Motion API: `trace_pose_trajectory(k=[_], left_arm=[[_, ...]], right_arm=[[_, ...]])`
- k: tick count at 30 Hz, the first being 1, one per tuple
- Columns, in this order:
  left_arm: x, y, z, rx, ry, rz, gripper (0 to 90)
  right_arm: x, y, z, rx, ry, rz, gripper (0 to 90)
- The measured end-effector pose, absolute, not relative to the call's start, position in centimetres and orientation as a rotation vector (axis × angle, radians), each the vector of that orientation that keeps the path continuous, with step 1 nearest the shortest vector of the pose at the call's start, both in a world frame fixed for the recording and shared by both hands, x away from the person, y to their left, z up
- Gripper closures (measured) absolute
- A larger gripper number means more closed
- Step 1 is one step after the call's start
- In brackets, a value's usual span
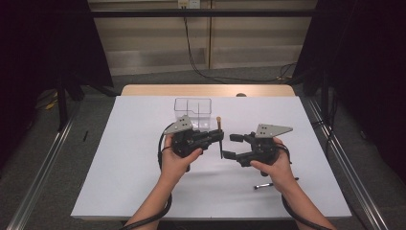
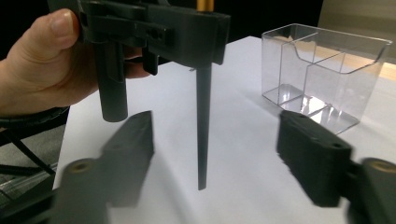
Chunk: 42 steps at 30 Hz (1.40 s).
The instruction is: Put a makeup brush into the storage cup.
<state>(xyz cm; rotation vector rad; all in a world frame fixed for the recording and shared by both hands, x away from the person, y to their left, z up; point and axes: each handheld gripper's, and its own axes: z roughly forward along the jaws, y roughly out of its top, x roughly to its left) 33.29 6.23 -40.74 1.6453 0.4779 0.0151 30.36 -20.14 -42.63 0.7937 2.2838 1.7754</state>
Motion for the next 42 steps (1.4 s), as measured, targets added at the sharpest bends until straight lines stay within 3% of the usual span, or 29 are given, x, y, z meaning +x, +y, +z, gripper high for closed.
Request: trace_pose_trajectory(k=[5,13,42], left_arm=[[33.3,6.3,-40.6,1.651,0.474,0.028,83.1],[33.3,6.5,-40.4,1.656,0.472,0.044,83.1],[34.0,7.6,-40.3,1.674,0.495,0.103,83.2]], right_arm=[[30.0,-21.1,-42.7,0.801,2.278,1.763,11.3],[29.4,-22.8,-42.9,0.822,2.250,1.730,6.5],[27.8,-26.6,-43.7,0.853,2.214,1.676,1.8]])
